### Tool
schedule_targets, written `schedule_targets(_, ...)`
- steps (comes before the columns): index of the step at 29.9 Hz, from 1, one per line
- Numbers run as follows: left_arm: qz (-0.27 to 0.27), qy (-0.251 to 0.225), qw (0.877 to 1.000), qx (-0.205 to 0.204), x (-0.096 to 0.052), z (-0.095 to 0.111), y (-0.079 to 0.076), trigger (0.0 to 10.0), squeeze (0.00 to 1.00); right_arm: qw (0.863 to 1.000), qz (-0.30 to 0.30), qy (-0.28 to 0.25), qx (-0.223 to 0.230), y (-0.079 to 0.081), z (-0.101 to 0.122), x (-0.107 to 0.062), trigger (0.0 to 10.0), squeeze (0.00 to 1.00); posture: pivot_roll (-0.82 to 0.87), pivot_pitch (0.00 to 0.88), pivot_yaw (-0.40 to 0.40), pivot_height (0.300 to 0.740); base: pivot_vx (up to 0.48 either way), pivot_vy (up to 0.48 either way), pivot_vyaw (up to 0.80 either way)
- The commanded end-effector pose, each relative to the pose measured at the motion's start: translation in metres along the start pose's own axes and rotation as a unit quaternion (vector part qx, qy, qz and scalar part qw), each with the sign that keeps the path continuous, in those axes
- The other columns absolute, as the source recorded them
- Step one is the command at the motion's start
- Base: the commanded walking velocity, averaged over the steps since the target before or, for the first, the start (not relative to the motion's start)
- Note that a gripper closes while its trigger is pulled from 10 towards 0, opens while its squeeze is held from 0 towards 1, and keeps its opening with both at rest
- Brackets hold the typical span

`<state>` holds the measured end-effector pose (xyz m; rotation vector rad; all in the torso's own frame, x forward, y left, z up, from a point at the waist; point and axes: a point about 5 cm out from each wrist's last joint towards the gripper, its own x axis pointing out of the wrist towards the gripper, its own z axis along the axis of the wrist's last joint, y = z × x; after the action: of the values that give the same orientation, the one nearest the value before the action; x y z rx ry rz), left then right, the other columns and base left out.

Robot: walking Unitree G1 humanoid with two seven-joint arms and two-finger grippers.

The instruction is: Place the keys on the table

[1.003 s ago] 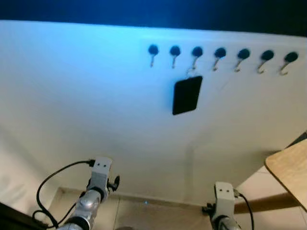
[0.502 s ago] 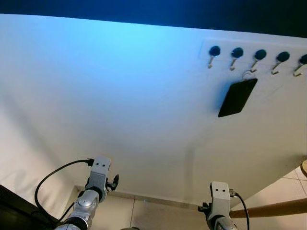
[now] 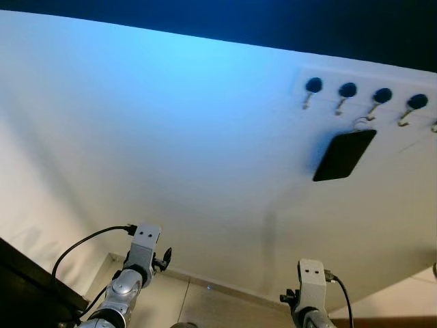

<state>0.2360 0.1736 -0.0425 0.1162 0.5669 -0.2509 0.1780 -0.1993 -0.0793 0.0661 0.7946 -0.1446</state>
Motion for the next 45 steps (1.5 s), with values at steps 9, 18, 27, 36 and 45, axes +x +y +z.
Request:
schedule_targets(9, 0.005, -0.005, 1.000, 0.003, -0.001, 0.001, 0.002, 10.0, 0.00, 1.000, -0.008, 0.000, 0.010, -0.002, -0.003, -0.001, 10.0, 0.00, 0.04, 0.039, -0.001, 0.740, 0.000, 0.000, 0.00)
schedule_targets(18, -0.006, -0.078, 0.995, 0.059, -0.009, 0.020, 0.027, 10.0, 0.00, 0.962, 0.039, -0.247, -0.112, 0.013, 0.074, -0.005, 10.0, 0.00, 0.04, 0.047, 0.006, 0.740, 0.000, 0.000, 0.00)
schedule_targets(27, -0.087, -0.201, 0.975, 0.043, -0.019, 0.055, 0.027, 10.0, 0.00, 0.872, 0.108, -0.463, -0.114, 0.044, 0.146, -0.045, 10.0, 0.00, 0.04, 0.063, 0.005, 0.740, 0.000, 0.000, 0.00)
schedule_targets(36, -0.187, -0.296, 0.931, 0.103, -0.044, 0.085, 0.004, 10.0, 0.00, 0.790, 0.187, -0.567, -0.138, 0.083, 0.174, -0.091, 10.0, 0.00, 0.04, 0.075, -0.011, 0.740, 0.000, 0.000, 0.00)
schedule_targets(45, -0.231, -0.317, 0.912, 0.121, -0.058, 0.096, -0.010, 10.0, 0.00, 0.798, 0.176, -0.560, -0.137, 0.074, 0.160, -0.104, 10.0, 0.00, 0.04, 0.087, -0.018, 0.740, 0.000, 0.000, 0.00)
